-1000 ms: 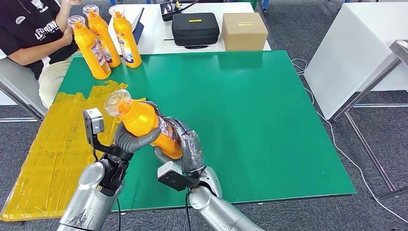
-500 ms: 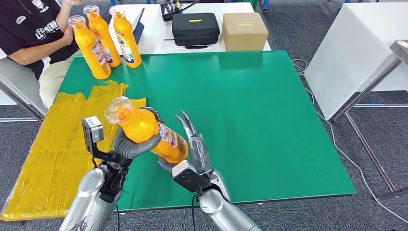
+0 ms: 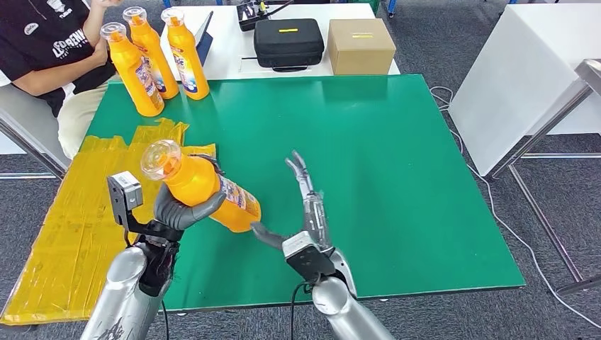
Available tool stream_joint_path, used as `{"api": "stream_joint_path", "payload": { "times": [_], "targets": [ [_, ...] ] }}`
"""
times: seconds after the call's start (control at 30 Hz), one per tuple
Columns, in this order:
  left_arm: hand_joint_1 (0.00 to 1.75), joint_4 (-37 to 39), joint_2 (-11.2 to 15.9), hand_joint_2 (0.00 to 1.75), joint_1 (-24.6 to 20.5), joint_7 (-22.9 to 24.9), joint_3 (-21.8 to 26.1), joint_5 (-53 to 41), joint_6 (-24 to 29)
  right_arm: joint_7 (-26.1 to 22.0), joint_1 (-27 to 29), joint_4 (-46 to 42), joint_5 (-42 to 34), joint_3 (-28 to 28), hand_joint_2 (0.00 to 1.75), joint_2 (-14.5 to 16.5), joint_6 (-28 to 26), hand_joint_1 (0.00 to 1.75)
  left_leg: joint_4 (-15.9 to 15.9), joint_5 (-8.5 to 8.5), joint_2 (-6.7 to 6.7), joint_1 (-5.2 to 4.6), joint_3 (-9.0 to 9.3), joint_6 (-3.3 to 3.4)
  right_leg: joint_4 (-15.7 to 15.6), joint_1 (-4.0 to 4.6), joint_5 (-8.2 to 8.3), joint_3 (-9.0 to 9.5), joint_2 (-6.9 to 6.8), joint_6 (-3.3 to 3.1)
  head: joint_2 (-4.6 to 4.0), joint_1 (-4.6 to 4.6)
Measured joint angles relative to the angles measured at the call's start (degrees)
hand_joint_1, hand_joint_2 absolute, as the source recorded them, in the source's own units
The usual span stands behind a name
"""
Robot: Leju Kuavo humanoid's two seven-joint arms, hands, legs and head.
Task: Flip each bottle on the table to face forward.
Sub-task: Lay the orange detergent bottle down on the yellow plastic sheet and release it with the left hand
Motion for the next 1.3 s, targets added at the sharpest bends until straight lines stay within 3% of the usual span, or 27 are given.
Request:
{"api": "stream_joint_path", "payload": {
  "times": [0.17, 0.27, 0.37, 0.53, 0.9, 1.07, 1.3],
  "targets": [
    [1.68, 0.3, 1.4, 1.75, -0.3, -1.2, 2.0, -10.5, 7.0, -1.1, 3.7, -9.5, -1.6, -4.2, 1.75, -2.5, -1.6, 0.0, 0.0, 0.0, 0.01, -0.01, 0.01, 0.0, 0.0, -0.01, 0.0, -0.01, 0.0, 0.0, 0.0, 0.01],
    [1.5, 0.7, 4.2, 1.75, -2.7, -0.2, 1.9, -34.7, 15.4, -2.1, 6.3, -15.1, -3.8, -6.9, 1.75, -3.6, -3.7, 0.0, 0.0, 0.01, 0.0, 0.01, 0.0, 0.0, 0.0, -0.01, 0.0, -0.05, 0.0, 0.0, 0.01, 0.0],
    [1.52, 3.7, 7.3, 1.75, -8.4, 1.4, 0.8, -59.4, 17.3, -1.6, 7.7, -19.3, -4.5, -9.5, 1.75, -4.3, -3.8, 0.0, 0.0, 0.03, 0.01, 0.03, 0.02, 0.0, 0.0, 0.01, 0.01, -0.02, 0.0, -0.01, 0.01, -0.01],
    [1.64, 13.6, 11.6, 1.75, -17.6, 2.9, -4.8, -78.8, 18.0, -1.1, 8.7, -22.4, -4.0, -11.5, 1.75, -5.0, -3.2, 0.0, 0.0, 0.06, 0.1, 0.04, 0.06, -0.03, 0.0, 0.02, 0.03, 0.03, 0.05, -0.01, 0.0, -0.01],
    [1.61, 33.9, 18.0, 1.75, -27.6, 1.2, -14.7, -85.6, 13.8, 3.1, 7.1, -23.1, -1.0, -12.0, 1.75, -5.3, 0.6, 0.0, 0.0, 0.06, 0.07, 0.04, 0.01, -0.03, 0.1, 0.02, 0.02, -0.01, 0.05, -0.01, 0.0, 0.0],
    [1.61, 39.8, 18.9, 1.75, -30.6, -0.3, -16.8, -84.9, 10.6, 4.7, 4.9, -23.1, -2.4, -12.9, 1.75, -5.7, 4.1, 0.0, 0.0, 0.08, 0.05, 0.03, 0.02, -0.04, 0.1, 0.02, 0.03, 0.03, 0.05, -0.01, 0.0, 0.01],
    [1.58, 44.1, 19.1, 1.75, -31.1, -0.5, -18.1, -81.9, 9.6, 5.0, 2.8, -22.9, -2.6, -13.5, 1.75, -5.8, 5.0, 0.0, 0.0, 0.08, 0.04, 0.01, -0.01, -0.03, 0.1, 0.01, 0.02, 0.03, 0.04, -0.01, 0.01, 0.01]
  ]
}}
